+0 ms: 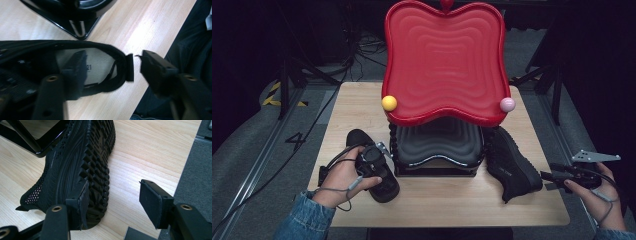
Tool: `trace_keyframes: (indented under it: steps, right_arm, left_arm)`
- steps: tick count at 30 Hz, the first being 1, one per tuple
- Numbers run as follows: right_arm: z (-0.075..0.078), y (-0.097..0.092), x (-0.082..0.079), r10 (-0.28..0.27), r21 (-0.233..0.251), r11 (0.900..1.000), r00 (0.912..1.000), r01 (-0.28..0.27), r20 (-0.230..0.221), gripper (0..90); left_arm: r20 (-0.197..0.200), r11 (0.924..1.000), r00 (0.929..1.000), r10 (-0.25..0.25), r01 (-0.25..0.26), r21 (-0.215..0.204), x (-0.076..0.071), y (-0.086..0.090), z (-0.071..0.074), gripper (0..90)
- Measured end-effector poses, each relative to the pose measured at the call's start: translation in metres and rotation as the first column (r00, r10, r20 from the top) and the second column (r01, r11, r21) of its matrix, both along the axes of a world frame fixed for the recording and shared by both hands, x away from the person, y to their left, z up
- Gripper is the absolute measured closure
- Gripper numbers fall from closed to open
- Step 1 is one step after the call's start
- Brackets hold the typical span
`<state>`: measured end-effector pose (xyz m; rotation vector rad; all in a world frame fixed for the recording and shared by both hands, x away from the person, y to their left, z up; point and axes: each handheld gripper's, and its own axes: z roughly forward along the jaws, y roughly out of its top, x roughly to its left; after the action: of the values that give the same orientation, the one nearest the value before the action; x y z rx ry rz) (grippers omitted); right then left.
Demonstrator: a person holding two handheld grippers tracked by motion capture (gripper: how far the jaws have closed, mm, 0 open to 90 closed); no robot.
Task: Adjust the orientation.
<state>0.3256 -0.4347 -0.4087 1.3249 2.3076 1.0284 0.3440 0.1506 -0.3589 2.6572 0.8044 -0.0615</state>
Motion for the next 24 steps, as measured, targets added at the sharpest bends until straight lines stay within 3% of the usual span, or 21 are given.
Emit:
trace_keyframes:
  steps: [5,8,14,16,18,22,24]
  right_arm:
    - [-0.001,-0.002,-0.001,-0.007,-0.001,1.0000,1.0000,0.007,0.001,41.7]
    - [-0.002,-0.002,-0.002,-0.012,0.001,0.9999,0.9999,0.012,-0.007,41.6]
    - [-0.003,-0.002,-0.002,-0.012,0.000,0.9999,0.9999,0.012,-0.011,41.4]
    - [-0.003,-0.002,-0.002,-0.010,0.000,0.9999,0.9999,0.010,-0.012,41.4]
    - [-0.005,-0.002,-0.001,-0.008,-0.005,1.0000,0.9999,0.008,-0.011,41.3]
    - [-0.005,-0.001,-0.001,-0.001,-0.006,1.0000,1.0000,0.001,-0.009,41.1]
    - [-0.005,-0.001,-0.001,0.000,-0.006,1.0000,1.0000,0.000,-0.007,41.0]
  left_arm:
    - [-0.026,0.9994,0.9997,-0.003,0.003,0.034,0.006,-0.009,-0.017,43.5]
    - [-0.020,0.9995,0.9997,0.017,-0.016,0.026,0.007,-0.010,-0.022,46.0]
    - [-0.083,0.9987,0.9961,0.028,-0.024,0.046,0.007,-0.014,-0.036,52.3]
    - [-0.076,0.9991,0.9967,0.029,-0.026,0.034,0.007,-0.014,-0.038,53.6]
    - [-0.090,0.9980,0.9948,0.048,-0.044,0.045,0.006,-0.014,-0.038,66.2]
    - [-0.125,0.9986,0.9909,0.051,-0.048,0.022,0.007,-0.011,-0.039,77.1]
    - [-0.133,0.9980,0.9895,0.057,-0.053,0.035,0.006,-0.011,-0.037,82.2]
